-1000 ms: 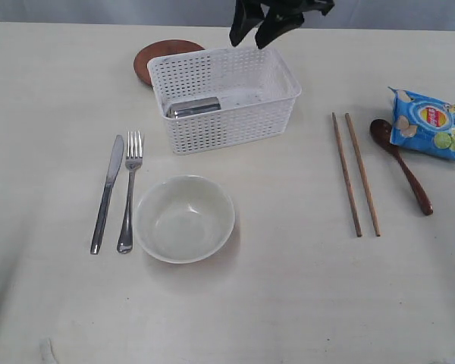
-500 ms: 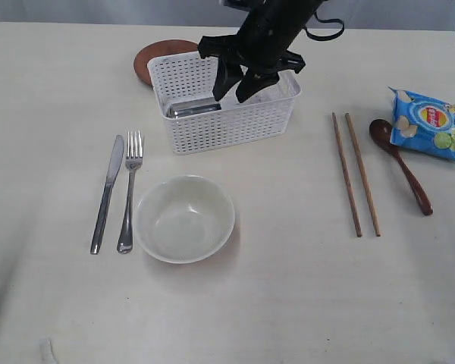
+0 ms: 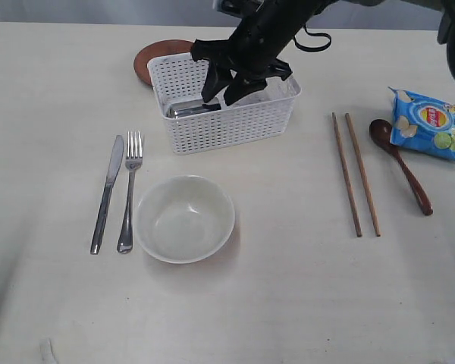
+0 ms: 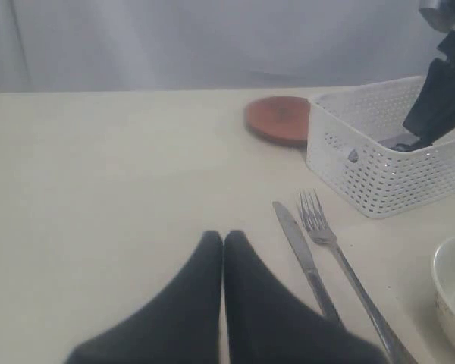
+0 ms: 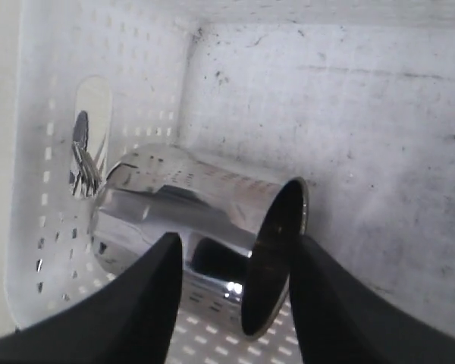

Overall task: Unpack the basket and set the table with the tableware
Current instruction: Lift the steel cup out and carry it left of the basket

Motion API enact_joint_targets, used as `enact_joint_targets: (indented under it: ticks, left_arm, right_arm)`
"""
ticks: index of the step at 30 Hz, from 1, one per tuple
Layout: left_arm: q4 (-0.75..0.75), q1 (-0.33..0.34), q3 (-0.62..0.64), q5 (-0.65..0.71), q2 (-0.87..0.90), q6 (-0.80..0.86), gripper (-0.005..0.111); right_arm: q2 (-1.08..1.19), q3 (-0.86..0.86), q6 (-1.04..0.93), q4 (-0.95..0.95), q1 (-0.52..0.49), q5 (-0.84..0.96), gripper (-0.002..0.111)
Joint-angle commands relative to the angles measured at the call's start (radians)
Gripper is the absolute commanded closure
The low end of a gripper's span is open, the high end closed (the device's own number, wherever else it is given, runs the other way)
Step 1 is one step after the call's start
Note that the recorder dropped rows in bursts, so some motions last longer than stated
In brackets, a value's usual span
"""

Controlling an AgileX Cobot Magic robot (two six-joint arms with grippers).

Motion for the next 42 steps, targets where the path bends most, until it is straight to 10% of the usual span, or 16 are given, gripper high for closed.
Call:
enact_joint_targets:
  ticks: [1,7,14,27,42]
  left_arm:
    - [0.0,-0.008,0.003,-0.002,-0.003,-0.001,0.107]
    - [0.0,-0.008,0.003,-0.002,-0.003,-0.001,0.107]
    - [0.0,-0.008,0.003,-0.002,-0.003,-0.001,0.107]
    - [0.0,-0.008,0.003,-0.002,-0.003,-0.001,0.107]
    - [0.002,-0.008,0.003,-0.002,-0.003,-0.001,0.107]
  right_arm:
    - [0.029,-0.005,-0.012,0.028,-0.001,-0.004,0.065]
    - [0.037,-0.005,-0.103,0.229,-0.001,-0.004,0.066]
    - [0.031,-0.007,-0.174,0.249,-0.003,0.011,0.108]
    - [-0.202,-0.007,-0.174,-0.053,0.016,-0.009,0.109]
    - [-0.252,-0.028,-0.165,-0.341,0.377,-0.255,0.109]
